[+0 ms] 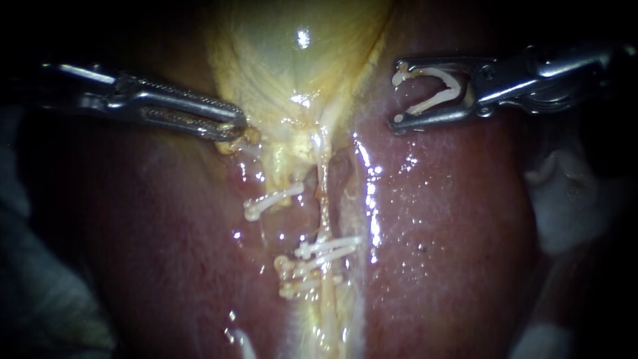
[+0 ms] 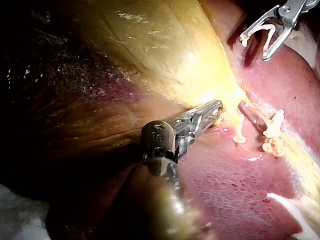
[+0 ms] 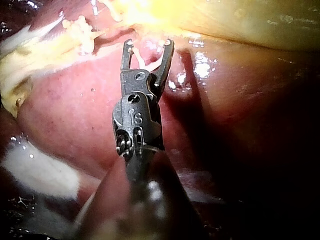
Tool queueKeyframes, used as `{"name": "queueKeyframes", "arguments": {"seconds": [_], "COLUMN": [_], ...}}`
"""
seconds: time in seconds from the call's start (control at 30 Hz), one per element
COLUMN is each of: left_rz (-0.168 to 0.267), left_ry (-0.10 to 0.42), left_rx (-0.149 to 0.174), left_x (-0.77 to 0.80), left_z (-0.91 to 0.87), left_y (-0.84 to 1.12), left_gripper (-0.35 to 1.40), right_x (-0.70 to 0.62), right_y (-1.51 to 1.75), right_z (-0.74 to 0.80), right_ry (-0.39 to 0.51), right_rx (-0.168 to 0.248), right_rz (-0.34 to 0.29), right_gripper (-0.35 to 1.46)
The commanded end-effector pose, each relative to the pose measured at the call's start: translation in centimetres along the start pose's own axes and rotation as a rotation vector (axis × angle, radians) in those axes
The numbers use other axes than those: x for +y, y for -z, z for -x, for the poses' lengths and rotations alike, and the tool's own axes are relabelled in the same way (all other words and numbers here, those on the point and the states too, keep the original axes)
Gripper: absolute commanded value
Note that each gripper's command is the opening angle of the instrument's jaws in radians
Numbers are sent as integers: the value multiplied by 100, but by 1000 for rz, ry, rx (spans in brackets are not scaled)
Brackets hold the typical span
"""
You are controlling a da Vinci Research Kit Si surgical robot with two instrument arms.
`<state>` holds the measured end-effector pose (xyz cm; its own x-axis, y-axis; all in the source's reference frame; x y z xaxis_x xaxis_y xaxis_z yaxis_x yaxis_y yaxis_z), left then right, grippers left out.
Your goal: Clipping third clip right tube
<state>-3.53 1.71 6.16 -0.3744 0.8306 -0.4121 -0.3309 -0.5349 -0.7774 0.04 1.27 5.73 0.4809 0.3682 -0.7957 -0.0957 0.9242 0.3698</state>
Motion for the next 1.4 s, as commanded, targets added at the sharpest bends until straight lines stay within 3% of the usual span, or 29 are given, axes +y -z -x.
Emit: {"name": "queueKeyframes", "arguments": {"seconds": [0.03, 0.13, 0.23, 0.37, 0.5, 0.67, 0.9, 1.17, 1.4], "left_rz": [0, 7, -2, -40, -57, -65, -68, -65, -66], "left_ry": [0, 0, 3, 23, 17, 18, 20, 20, 20], "left_rx": [0, -3, 3, 23, 39, 43, 44, 42, 42], "left_x": [0, 0, -1, -4, -6, -5, 1, 1, 1], "left_z": [0, -1, -9, -27, -33, -30, -29, -29, -29], "left_y": [1, 10, 35, 83, 109, 104, 100, 100, 100], "left_gripper": [-35, -35, -35, -35, -35, -35, -35, -35, -35], "right_x": [0, -1, -1, -2, -3, -7, -29, -53, -60], "right_y": [0, 0, 0, 1, 1, -4, -32, -75, -100], "right_z": [0, 0, 0, -1, -1, -3, -2, 17, 36], "right_ry": [0, 0, 0, 0, 0, -12, -216, -396, -514], "right_rx": [0, 0, 0, 1, 5, 23, 65, 69, 79], "right_rz": [0, 0, -1, -4, -10, -35, -125, -225, -304], "right_gripper": [50, 50, 50, 50, 50, 50, 49, 49, 48]}}
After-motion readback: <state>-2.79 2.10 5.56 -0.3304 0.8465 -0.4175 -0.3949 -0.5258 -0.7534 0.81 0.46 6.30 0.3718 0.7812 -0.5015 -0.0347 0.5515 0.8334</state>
